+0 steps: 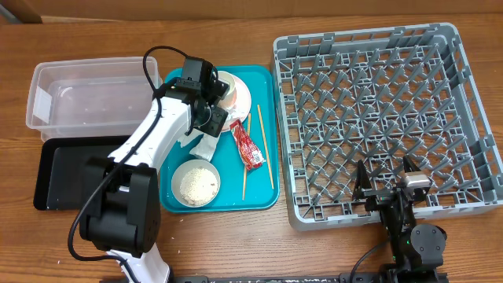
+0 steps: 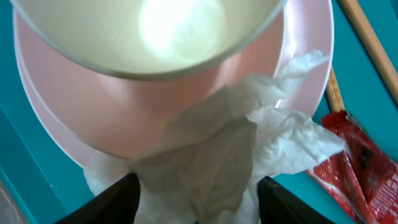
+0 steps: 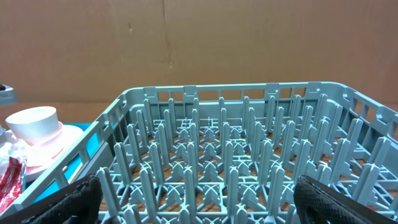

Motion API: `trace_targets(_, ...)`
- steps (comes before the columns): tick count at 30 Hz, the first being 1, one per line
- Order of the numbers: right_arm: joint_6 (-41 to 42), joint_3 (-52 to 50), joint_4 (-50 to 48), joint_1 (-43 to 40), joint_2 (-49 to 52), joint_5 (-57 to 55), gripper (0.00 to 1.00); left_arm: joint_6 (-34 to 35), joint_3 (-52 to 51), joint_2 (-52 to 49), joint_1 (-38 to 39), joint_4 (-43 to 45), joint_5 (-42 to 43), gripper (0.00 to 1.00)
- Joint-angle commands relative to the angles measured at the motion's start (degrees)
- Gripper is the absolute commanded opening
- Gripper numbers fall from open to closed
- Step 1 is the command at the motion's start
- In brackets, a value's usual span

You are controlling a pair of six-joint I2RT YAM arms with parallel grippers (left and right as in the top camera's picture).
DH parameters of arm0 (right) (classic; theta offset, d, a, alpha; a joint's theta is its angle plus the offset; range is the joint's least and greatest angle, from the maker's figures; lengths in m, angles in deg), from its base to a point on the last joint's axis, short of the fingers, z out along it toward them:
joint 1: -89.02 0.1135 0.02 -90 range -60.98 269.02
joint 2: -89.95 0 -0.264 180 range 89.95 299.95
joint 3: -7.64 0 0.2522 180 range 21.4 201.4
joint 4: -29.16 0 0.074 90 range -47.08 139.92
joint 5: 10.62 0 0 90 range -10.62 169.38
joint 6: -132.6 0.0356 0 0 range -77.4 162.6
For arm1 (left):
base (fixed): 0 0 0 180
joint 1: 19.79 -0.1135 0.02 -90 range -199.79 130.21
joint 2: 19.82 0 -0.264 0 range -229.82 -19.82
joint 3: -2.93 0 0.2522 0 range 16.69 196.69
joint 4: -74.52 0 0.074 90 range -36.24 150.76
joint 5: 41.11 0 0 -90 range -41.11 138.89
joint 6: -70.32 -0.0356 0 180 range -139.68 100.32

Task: Sort waste into correct bins and load items into the dishwasher
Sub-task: 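Reach the left gripper to the white tissues beside the pink plate and grasp, then carry the tissues with the left gripper and drop into the clear bin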

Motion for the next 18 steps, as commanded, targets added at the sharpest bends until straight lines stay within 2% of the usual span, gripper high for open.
trace_targets(1, -0.20, -0.59, -0.35, -0.02, -0.61, 0.33, 1.00, 0.09, -1.14, -0.35, 0.13, 1.70, -0.59, 0.67)
trace_targets(4, -0.20, -0.59, -0.35, -0.02, -0.61, 0.33, 1.00, 0.04, -3.06, -0.35, 0.15, 4.35, -0.68, 0.70)
trace_targets(10, -0.20, -0.59, -0.35, -0.02, -0.61, 0.33, 1.00, 0.04, -4.94, -0.35, 0.13, 6.23, -4.04, 0.70)
trace_targets(12, -0.20, -0.59, -0.35, -0.02, -0.61, 0.33, 1.00, 0.04, -4.92, -0.35, 0.13, 6.32, -4.02, 0.64)
trace_targets(14, -0.20, -0.59, -0.35, -0.02, -0.61, 0.33, 1.00, 0.07, -4.94, -0.35, 0.15, 6.25, -3.96, 0.46)
trace_targets(18, -0.20, -0.59, -0.35, -0.02, -0.61, 0.33, 1.00, 0.09, -4.94, -0.35, 0.13, 6.25, -3.93, 0.36)
